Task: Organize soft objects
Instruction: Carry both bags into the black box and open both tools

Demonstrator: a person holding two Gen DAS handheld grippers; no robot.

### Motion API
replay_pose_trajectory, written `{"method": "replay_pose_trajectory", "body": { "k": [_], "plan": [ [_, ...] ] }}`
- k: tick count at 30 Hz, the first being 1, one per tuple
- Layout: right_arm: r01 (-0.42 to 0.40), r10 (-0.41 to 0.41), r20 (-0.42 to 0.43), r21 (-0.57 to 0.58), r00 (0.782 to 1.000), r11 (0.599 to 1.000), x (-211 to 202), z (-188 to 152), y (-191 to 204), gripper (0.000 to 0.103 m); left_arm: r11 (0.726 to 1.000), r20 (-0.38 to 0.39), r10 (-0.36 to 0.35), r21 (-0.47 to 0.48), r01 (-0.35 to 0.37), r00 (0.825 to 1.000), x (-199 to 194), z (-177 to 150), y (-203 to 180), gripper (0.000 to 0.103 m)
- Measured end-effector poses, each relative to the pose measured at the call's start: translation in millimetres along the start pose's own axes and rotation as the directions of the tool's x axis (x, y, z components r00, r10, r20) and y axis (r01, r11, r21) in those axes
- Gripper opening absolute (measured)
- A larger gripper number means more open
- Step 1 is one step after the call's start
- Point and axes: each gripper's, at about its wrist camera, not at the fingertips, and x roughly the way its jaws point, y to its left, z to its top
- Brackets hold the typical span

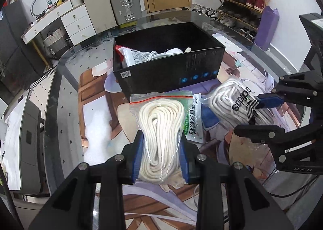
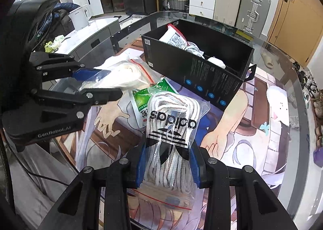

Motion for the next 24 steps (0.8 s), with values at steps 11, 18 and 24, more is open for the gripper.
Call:
{"method": "replay_pose_trajectory", "body": {
  "k": [11,18,24],
  "plan": [
    [0.019,-0.018,0.101,-0.008,0.995,1.0,-36,14,-6,0.037,1.0,0.096,-0.018,0.003,0.018,0.995,-35,15,0,0.031],
    [0.074,-0.072,0.185,0.001,0.98,0.997,-62,32,-14,0.037,0.999,0.153,-0.033,-0.001,0.034,0.988,-49,35,4,0.031],
    [0.117,-0.12,0.25,0.027,0.961,0.993,-76,52,-19,0.037,1.0,0.214,-0.009,-0.021,0.014,0.977,-55,59,9,0.031]
  ]
}}
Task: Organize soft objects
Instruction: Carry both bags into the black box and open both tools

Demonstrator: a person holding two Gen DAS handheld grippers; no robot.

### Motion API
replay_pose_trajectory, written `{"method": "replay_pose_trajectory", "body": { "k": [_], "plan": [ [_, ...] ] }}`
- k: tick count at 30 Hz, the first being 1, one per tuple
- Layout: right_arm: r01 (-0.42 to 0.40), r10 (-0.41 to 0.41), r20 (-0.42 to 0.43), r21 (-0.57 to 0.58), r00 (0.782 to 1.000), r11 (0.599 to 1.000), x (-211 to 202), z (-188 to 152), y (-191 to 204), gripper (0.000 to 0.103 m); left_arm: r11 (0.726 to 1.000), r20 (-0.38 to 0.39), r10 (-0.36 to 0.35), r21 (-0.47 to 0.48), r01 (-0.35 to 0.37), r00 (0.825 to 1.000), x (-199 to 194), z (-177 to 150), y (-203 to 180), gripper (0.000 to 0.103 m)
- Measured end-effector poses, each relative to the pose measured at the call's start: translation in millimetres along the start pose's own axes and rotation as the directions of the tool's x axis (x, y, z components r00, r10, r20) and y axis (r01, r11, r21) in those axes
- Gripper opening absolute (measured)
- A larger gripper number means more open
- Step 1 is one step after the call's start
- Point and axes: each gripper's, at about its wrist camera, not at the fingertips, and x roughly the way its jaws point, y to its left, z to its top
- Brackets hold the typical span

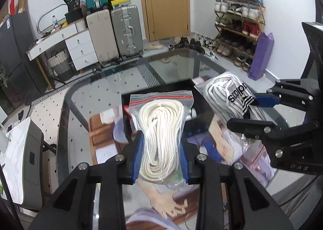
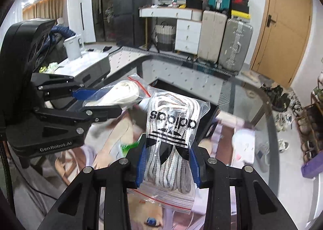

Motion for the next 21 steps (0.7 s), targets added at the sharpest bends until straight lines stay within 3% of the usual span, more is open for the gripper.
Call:
{"method": "replay_pose_trajectory", "body": {
  "k": [6,13,21],
  "plan": [
    [0.068,-0.069,0.027,0.033,0.997,0.997,15,21,-11,0.037,0.998,0.033,0.044,-0.039,-0.043,0.998,26,21,12,0.031],
    [0.102,-0.107,0.046,0.102,0.993,0.989,45,33,-33,0.037,0.992,-0.001,0.066,-0.105,-0.066,0.998,69,30,25,0.031],
    [-0.003,-0.003,0.033,0.178,0.999,0.984,86,36,-47,0.037,0.988,-0.024,0.018,-0.152,-0.021,1.0,96,34,35,0.031]
  ]
}}
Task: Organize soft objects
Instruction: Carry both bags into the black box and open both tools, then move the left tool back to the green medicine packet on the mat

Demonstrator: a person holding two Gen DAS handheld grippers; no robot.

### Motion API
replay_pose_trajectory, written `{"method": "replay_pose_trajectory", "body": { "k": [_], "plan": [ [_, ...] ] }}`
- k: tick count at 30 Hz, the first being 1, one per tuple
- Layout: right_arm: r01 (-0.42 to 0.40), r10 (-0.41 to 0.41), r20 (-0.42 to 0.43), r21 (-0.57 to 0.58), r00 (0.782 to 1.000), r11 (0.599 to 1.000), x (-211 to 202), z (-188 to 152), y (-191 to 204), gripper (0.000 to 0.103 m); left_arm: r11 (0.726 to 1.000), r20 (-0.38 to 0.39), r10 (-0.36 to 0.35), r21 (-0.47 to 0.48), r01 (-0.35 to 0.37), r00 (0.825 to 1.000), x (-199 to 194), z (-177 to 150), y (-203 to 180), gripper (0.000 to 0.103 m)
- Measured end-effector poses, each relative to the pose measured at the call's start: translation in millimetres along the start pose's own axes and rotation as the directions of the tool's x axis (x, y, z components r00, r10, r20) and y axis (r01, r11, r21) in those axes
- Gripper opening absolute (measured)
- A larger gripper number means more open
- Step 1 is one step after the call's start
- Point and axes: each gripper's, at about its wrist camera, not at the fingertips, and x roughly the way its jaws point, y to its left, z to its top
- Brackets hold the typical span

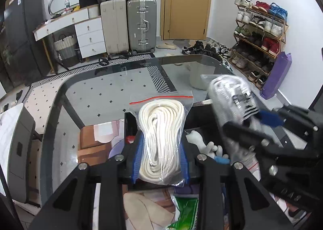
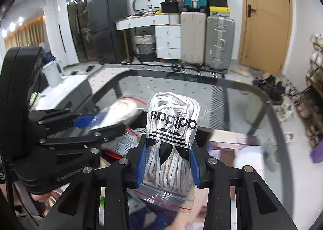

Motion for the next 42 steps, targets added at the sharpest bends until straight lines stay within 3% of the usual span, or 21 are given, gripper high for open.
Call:
{"method": "replay_pose_trajectory", "body": {
  "k": [2,16,20,23,25,27,32,42],
  "plan": [
    [0.0,0.0,-0.011,0.017,1.0,1.0,8,0,-2,0.037,1.0,-0.007,0.027,-0.007,-0.027,1.0,8,0,1,0.031],
    [0.009,-0.004,-0.094,0.057,0.996,0.998,46,-9,-3,0.037,0.999,-0.048,0.029,-0.045,-0.031,0.998,24,-4,2,0.034],
    [0.011,-0.004,-0.089,0.069,0.996,0.998,42,-10,-8,0.046,0.996,-0.041,0.037,-0.078,-0.041,0.998,21,-3,9,0.056],
    [0.022,-0.016,-0.084,0.071,0.996,0.997,40,-11,-12,0.051,0.995,-0.03,0.015,-0.096,-0.018,0.999,17,-2,14,0.058],
    [0.017,-0.011,-0.086,0.074,0.996,0.997,37,-12,-13,0.051,0.993,-0.02,0.016,-0.113,-0.018,1.0,13,-1,17,0.066],
    [0.018,-0.012,-0.08,0.074,0.997,0.997,31,-12,-14,0.052,0.992,-0.002,0.017,-0.125,-0.017,1.0,8,-2,20,0.084],
    [0.013,-0.008,-0.065,0.071,0.998,0.997,13,-13,-16,0.062,0.994,0.027,0.003,-0.113,0.0,1.0,-9,-1,20,0.084],
    [0.018,-0.015,-0.055,0.05,0.998,0.999,-29,-24,-14,0.065,0.999,0.018,0.025,-0.048,-0.024,1.0,-36,-17,16,0.084]
  ]
}}
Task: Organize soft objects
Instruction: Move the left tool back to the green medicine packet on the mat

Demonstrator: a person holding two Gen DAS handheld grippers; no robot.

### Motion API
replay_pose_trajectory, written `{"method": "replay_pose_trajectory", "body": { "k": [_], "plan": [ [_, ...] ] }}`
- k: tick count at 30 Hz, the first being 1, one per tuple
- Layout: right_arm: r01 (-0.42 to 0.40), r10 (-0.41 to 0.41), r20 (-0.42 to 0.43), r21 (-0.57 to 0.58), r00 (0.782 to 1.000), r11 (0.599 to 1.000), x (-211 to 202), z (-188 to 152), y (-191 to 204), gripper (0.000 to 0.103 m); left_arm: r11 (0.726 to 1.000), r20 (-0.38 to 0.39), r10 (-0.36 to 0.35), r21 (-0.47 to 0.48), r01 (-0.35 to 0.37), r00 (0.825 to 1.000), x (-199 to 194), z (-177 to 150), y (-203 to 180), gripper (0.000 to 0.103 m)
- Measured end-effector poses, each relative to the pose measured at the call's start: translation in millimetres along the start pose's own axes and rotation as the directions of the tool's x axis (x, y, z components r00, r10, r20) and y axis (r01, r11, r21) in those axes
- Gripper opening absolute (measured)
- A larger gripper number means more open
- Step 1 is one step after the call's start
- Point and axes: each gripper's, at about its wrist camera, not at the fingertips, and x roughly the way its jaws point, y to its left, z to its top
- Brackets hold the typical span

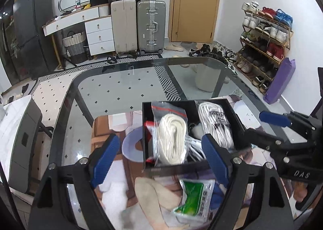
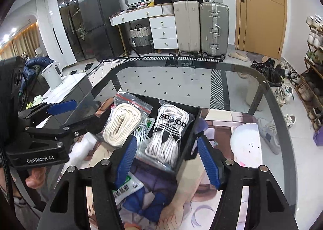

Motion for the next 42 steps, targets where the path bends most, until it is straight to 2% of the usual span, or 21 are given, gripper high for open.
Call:
{"method": "replay_pose_trajectory", "body": {
  "k": [8,12,19,29,33,42],
  "plan": [
    [0.009,-0.011,-0.031,-0.052,0.999,0.999,-14,-22,5,0.065,0.997,0.003,-0.014,0.076,0.014,1.0,-21,-15,0,0.084],
    [0.012,-0.017,-0.053,-0.08,0.998,0.997,-13,-34,4,0.065,0.997,-0.009,-0.035,0.074,0.035,0.999,-24,-24,4,0.084],
    [0.02,-0.031,-0.103,-0.108,0.994,0.994,-5,-50,-3,0.065,0.989,-0.059,-0.009,0.15,0.017,0.998,-15,-47,-10,0.084],
    [0.001,-0.031,-0.201,-0.149,0.979,0.989,11,-83,-6,0.065,0.967,-0.18,-0.036,0.242,0.079,0.983,10,-79,-50,0.084],
    [-0.014,-0.014,-0.234,-0.115,0.972,0.993,12,-97,-12,0.065,0.968,-0.22,-0.054,0.228,0.105,0.974,18,-87,-59,0.084],
    [-0.058,0.021,-0.268,-0.128,0.963,0.99,8,-115,-8,0.065,0.958,-0.219,-0.026,0.274,0.087,0.975,20,-99,-69,0.084]
  ]
}}
